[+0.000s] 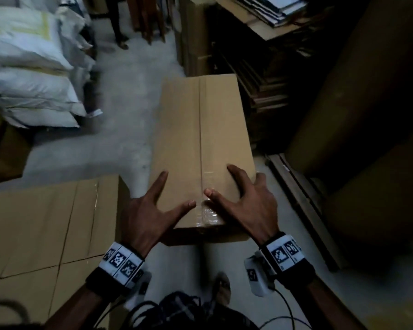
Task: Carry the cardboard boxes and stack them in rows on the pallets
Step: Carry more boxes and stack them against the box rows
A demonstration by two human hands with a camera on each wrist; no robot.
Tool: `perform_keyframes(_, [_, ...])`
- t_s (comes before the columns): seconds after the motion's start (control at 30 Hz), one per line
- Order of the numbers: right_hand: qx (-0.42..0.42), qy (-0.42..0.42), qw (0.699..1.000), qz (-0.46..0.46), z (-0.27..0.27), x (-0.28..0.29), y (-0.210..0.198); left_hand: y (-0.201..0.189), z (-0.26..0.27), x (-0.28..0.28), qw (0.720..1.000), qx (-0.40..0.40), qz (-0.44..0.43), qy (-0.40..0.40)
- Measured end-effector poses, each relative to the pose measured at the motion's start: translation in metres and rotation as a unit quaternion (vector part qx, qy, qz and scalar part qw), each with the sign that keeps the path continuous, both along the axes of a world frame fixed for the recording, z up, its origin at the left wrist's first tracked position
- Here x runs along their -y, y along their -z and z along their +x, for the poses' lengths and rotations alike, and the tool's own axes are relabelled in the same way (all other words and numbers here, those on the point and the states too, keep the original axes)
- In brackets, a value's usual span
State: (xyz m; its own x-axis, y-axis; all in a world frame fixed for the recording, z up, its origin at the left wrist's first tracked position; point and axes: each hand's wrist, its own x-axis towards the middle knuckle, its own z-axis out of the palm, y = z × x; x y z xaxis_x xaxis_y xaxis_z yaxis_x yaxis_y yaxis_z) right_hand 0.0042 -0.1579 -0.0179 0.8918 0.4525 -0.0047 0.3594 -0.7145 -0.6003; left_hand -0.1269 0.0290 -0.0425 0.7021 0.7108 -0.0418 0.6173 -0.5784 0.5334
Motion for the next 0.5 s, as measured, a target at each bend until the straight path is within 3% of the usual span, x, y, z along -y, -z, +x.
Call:
perform_keyframes(0.27, [-0.018,-0.110,0.994,-0.013,0.144,-0.124,0.000,0.006,0.105,-0.088,0.993,-0.013,0.012,-0.116])
perform_keyframes(0.5, [-0.003,-0.173,0.985,-0.030,0.257,-0.269,0.019,0.029,0.202,-0.210,0.985,-0.011,0.014,-0.171])
